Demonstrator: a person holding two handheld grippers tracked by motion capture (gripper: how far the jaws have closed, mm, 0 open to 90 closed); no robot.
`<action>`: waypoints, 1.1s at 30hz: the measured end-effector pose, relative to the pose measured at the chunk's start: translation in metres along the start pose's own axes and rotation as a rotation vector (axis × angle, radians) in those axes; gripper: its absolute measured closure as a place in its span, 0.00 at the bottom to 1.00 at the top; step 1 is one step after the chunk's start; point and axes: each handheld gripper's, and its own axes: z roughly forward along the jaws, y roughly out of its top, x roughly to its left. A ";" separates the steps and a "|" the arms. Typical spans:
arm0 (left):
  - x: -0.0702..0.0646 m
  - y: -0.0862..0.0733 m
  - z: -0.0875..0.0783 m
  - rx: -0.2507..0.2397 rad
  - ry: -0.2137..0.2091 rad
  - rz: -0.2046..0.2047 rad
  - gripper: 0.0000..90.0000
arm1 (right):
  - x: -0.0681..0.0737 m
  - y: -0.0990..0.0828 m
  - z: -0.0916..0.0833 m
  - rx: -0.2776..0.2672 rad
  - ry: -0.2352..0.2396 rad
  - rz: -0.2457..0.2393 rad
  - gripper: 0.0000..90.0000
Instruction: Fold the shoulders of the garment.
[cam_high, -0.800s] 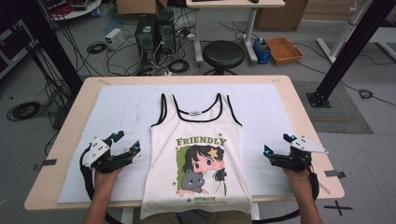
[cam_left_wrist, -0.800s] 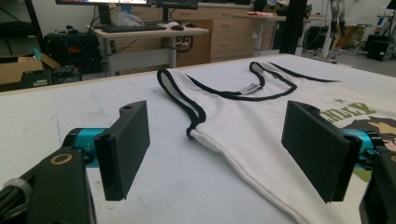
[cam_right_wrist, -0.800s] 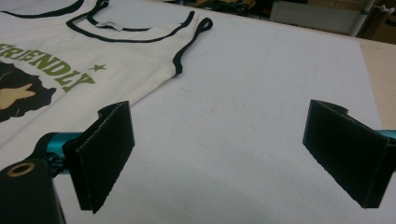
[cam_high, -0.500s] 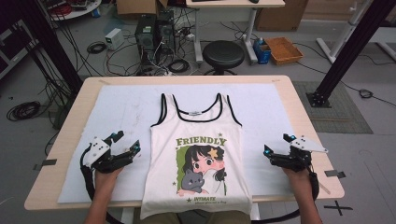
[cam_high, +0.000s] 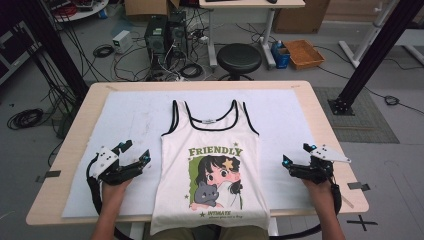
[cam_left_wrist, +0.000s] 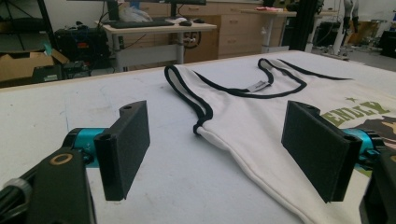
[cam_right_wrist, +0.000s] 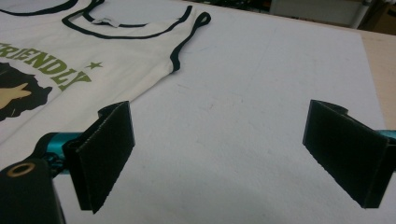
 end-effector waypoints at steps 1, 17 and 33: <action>0.000 0.000 0.000 -0.001 -0.001 -0.002 0.26 | 0.000 0.000 0.001 0.005 -0.001 0.001 0.09; 0.000 0.000 0.001 0.007 0.007 -0.005 0.26 | -0.002 0.004 0.009 0.104 -0.041 0.059 0.09; 0.002 0.001 0.001 0.013 0.007 -0.019 0.26 | 0.027 0.092 0.076 0.180 0.044 0.024 0.09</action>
